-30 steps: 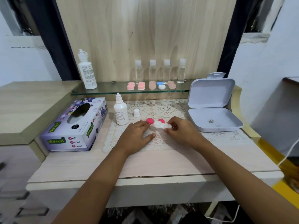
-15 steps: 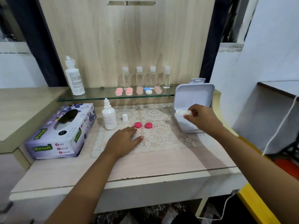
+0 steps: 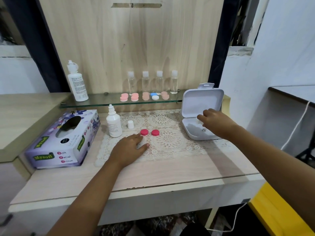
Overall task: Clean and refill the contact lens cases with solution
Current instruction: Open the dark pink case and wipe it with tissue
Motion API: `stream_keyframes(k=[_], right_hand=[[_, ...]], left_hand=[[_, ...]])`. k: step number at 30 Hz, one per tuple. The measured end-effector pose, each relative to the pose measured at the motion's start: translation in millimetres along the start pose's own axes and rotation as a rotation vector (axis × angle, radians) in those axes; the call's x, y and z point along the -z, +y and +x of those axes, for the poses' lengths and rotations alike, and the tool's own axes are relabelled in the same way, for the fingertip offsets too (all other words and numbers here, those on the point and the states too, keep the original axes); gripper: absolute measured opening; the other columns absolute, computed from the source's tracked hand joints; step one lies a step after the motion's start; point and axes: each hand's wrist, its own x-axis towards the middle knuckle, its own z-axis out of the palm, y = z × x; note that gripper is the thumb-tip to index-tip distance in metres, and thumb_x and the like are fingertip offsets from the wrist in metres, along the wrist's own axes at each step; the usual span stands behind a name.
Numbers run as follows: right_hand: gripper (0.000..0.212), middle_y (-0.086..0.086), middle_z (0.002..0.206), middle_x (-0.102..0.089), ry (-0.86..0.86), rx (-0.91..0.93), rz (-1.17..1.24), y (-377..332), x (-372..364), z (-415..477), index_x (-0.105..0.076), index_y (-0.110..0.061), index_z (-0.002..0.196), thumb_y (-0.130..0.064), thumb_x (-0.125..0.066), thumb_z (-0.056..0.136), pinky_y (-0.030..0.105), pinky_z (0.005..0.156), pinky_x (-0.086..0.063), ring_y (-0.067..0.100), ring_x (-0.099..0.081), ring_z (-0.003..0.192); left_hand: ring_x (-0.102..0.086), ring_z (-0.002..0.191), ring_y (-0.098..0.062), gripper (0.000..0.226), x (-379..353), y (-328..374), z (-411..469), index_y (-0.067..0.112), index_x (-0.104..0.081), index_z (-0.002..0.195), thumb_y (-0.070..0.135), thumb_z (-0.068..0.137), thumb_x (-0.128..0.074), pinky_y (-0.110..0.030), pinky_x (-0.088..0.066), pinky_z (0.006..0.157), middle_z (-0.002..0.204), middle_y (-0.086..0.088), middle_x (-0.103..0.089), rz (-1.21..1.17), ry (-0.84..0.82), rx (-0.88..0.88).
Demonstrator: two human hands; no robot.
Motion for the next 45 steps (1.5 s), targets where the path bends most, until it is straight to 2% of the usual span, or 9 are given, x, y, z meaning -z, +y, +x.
stream_keyframes(k=[4, 10, 17, 25, 29, 32, 37, 39, 45], right_hand=[[0.042, 0.009, 0.059, -0.048, -0.021, 0.123, -0.058, 4, 5, 4, -0.062, -0.007, 0.073, 0.014, -0.08, 0.041, 0.026, 0.041, -0.031, 0.024, -0.045, 0.049], [0.039, 0.014, 0.096, -0.055, -0.049, 0.16, -0.018, 0, 2, 5, -0.059, -0.007, 0.111, 0.012, -0.048, 0.079, 0.033, 0.063, -0.029, 0.029, -0.047, 0.082], [0.045, 0.008, 0.065, -0.051, 0.049, 0.103, -0.027, -2, -4, 5, -0.067, -0.01, 0.08, 0.01, -0.081, 0.042, 0.026, 0.046, -0.03, 0.024, -0.047, 0.053], [0.028, 0.013, 0.087, -0.06, 0.372, -0.224, 0.581, -36, 8, 15, -0.063, -0.003, 0.107, -0.009, -0.069, 0.08, 0.035, 0.064, -0.043, 0.032, -0.056, 0.078], [0.029, 0.003, 0.086, -0.059, 0.317, -0.246, 0.822, -71, 17, 22, -0.062, -0.005, 0.112, -0.016, -0.066, 0.084, 0.026, 0.073, -0.044, 0.015, -0.053, 0.076], [0.032, 0.002, 0.088, -0.062, 0.203, -0.264, 0.907, -97, 20, 25, -0.061, -0.008, 0.116, -0.022, -0.064, 0.087, 0.017, 0.071, -0.04, 0.012, -0.056, 0.077], [0.031, 0.005, 0.097, -0.067, 0.058, -0.296, 0.936, -124, 4, 28, -0.062, -0.01, 0.115, -0.026, -0.062, 0.087, 0.026, 0.079, -0.045, 0.018, -0.06, 0.091], [0.029, 0.006, 0.099, -0.065, 0.027, -0.323, 0.92, -131, -3, 29, -0.063, -0.012, 0.113, -0.026, -0.061, 0.087, 0.03, 0.081, -0.044, 0.02, -0.058, 0.094], [0.026, 0.003, 0.098, -0.06, 0.025, -0.325, 0.873, -141, -14, 32, -0.066, -0.018, 0.106, -0.032, -0.06, 0.084, 0.033, 0.081, -0.041, 0.022, -0.052, 0.098]], left_hand=[[-0.037, 0.134, -0.015, 0.054, 0, -1, 0, 0.016, -0.049, 0.135, 0.049, 0.092, -0.047, -0.026, -0.03, 0.105, 0.147, 0.003, -0.039, -0.002, 0.008, -0.004], [-0.04, 0.131, -0.016, 0.055, 0, -2, 0, 0.016, -0.052, 0.132, 0.053, 0.091, -0.046, -0.025, -0.032, 0.102, 0.145, 0.003, -0.042, 0.002, 0.015, -0.021], [-0.046, 0.125, -0.017, 0.08, 2, -1, -2, 0.015, -0.058, 0.125, 0.069, 0.074, -0.028, -0.026, -0.036, 0.097, 0.138, 0.001, -0.05, -0.009, -0.004, -0.01], [-0.046, 0.123, -0.018, 0.062, 0, -3, 0, 0.014, -0.059, 0.121, 0.061, 0.086, -0.041, -0.026, -0.036, 0.095, 0.134, -0.001, -0.053, 0.0, 0.003, -0.007], [-0.047, 0.122, -0.018, 0.086, 3, -1, -2, 0.015, -0.059, 0.122, 0.073, 0.069, -0.025, -0.026, -0.037, 0.095, 0.134, 0.0, -0.053, -0.032, -0.012, 0.002], [-0.048, 0.12, -0.019, 0.076, 3, -1, -1, 0.014, -0.06, 0.12, 0.066, 0.074, -0.032, -0.028, -0.038, 0.095, 0.132, -0.001, -0.055, -0.034, -0.014, 0.013], [-0.052, 0.115, -0.021, 0.058, 0, -4, 1, 0.015, -0.059, 0.12, 0.06, 0.085, -0.048, -0.029, -0.041, 0.091, 0.126, -0.003, -0.058, -0.044, -0.002, 0.01], [-0.055, 0.104, -0.023, 0.046, -2, -6, 3, 0.016, -0.058, 0.115, 0.053, 0.088, -0.051, -0.028, -0.041, 0.079, 0.11, -0.003, -0.062, -0.037, 0.021, -0.003], [-0.055, 0.092, -0.017, 0.05, -3, -8, 3, 0.02, -0.057, 0.116, 0.058, 0.086, -0.048, -0.027, -0.041, 0.073, 0.1, 0.002, -0.061, -0.058, 0.037, -0.022]])
